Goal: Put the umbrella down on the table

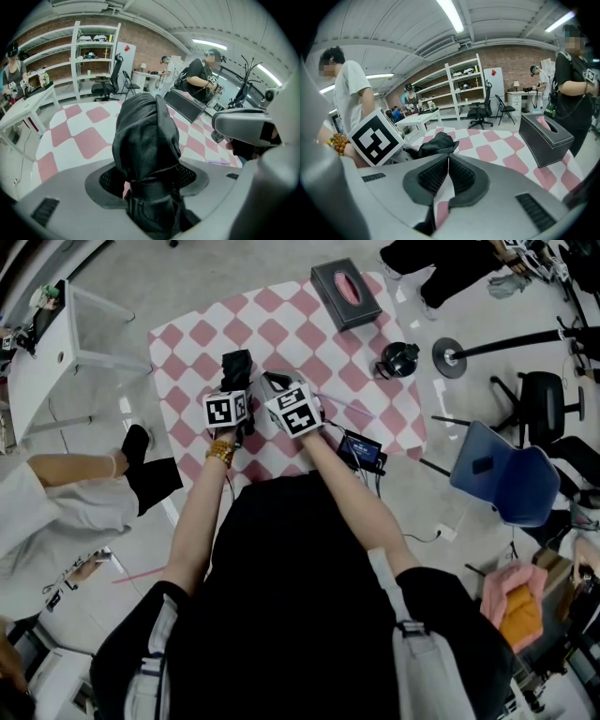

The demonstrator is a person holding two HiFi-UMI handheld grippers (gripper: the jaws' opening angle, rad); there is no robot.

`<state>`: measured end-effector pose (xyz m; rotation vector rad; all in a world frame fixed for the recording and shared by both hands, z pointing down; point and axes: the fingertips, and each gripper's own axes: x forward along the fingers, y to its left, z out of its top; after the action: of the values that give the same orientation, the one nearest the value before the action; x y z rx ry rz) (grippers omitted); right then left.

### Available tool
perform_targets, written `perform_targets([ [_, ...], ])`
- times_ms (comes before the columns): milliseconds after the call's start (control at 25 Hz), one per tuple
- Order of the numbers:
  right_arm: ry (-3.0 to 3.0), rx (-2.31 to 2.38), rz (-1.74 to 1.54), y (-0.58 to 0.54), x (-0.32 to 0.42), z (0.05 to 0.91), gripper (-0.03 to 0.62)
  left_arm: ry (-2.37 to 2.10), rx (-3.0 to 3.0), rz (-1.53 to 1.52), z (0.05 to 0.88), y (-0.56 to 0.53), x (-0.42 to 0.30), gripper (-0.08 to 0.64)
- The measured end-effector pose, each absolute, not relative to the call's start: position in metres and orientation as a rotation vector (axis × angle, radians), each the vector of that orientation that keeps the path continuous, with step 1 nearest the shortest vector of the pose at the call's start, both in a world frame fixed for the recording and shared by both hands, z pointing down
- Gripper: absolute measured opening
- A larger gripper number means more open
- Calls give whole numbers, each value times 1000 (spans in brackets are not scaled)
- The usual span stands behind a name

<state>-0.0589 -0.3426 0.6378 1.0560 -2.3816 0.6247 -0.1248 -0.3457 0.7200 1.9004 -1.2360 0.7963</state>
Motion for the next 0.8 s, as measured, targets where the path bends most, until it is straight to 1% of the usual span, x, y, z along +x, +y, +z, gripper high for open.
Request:
perform_targets([
  [800,-2384,1052,622,-341,-60,635,17,-1269,1923,786,708,-352,-127,262],
])
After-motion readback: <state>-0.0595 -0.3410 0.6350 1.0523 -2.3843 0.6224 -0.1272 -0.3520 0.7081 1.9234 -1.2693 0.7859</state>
